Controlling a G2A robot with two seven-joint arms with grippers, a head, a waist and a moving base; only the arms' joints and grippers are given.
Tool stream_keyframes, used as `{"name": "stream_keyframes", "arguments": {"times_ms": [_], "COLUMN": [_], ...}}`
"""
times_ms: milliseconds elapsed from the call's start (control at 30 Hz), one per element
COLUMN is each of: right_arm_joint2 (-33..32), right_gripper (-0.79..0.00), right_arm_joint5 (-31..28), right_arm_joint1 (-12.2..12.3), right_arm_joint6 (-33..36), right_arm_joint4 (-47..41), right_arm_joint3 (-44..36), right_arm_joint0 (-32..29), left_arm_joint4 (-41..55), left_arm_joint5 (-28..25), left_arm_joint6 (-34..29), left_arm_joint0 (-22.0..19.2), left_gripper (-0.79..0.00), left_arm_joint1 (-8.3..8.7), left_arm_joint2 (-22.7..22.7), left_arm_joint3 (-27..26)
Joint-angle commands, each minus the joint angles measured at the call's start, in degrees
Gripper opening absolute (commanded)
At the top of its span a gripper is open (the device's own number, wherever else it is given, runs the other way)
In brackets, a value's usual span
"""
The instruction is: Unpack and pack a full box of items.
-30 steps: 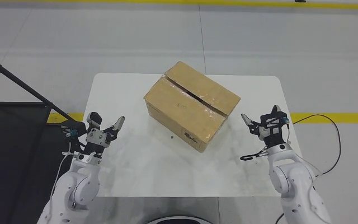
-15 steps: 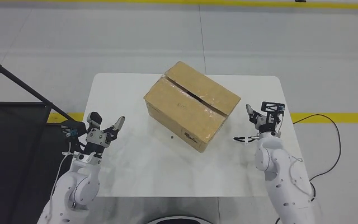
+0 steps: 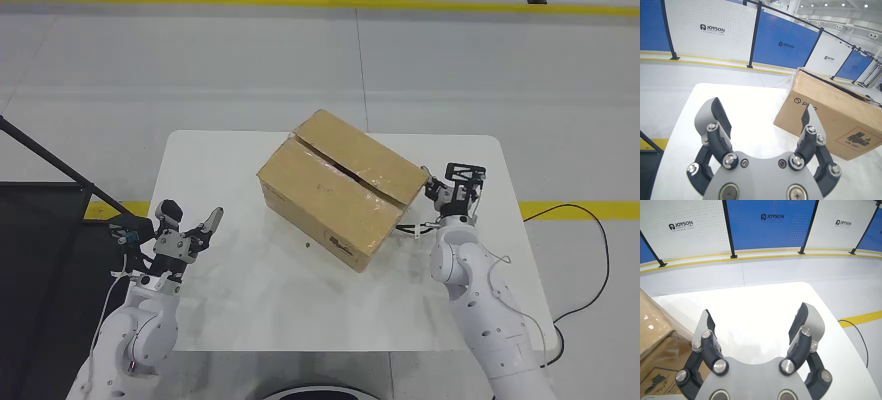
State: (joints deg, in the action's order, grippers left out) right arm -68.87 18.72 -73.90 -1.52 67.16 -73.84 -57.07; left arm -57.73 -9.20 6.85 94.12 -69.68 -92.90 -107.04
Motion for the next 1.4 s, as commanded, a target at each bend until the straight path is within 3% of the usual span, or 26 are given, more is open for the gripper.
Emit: {"name": "stream_keyframes", "arguments": {"times_ms": [0,567,800,1033,1367], "right_arm_joint2": [0.6,4.7,5.3,3.7,-6.2], "right_gripper": [0.0,0.0,0.0,0.0,0.0], "right_arm_joint5": [-0.2,-3.0,-5.7,-4.7,-8.7], "right_arm_joint1": [-0.3,-2.6,-3.2,-3.4,-0.7], "right_arm_joint6": [-0.1,0.0,-0.4,-1.7,-2.6], "right_arm_joint4": [0.0,0.6,0.5,0.9,5.8], "right_arm_joint3": [0.5,5.1,6.6,6.7,-5.6], "right_arm_joint0": [0.7,5.6,6.4,5.7,-5.8], "left_arm_joint4": [0.0,0.1,-0.8,-6.3,-7.4], "left_arm_joint5": [0.0,1.6,4.1,4.5,-4.7], "left_arm_joint6": [0.0,0.3,-1.3,-3.9,-3.9], "left_arm_joint0": [0.0,-0.2,-2.5,-10.1,-26.8], "left_gripper": [0.0,0.0,0.0,0.0,0.0], "left_arm_joint1": [0.0,-0.07,0.01,0.4,0.56], "left_arm_joint2": [0.0,-1.1,-3.3,-3.3,1.2], "left_arm_joint3": [0.0,0.5,4.2,12.7,31.6]}}
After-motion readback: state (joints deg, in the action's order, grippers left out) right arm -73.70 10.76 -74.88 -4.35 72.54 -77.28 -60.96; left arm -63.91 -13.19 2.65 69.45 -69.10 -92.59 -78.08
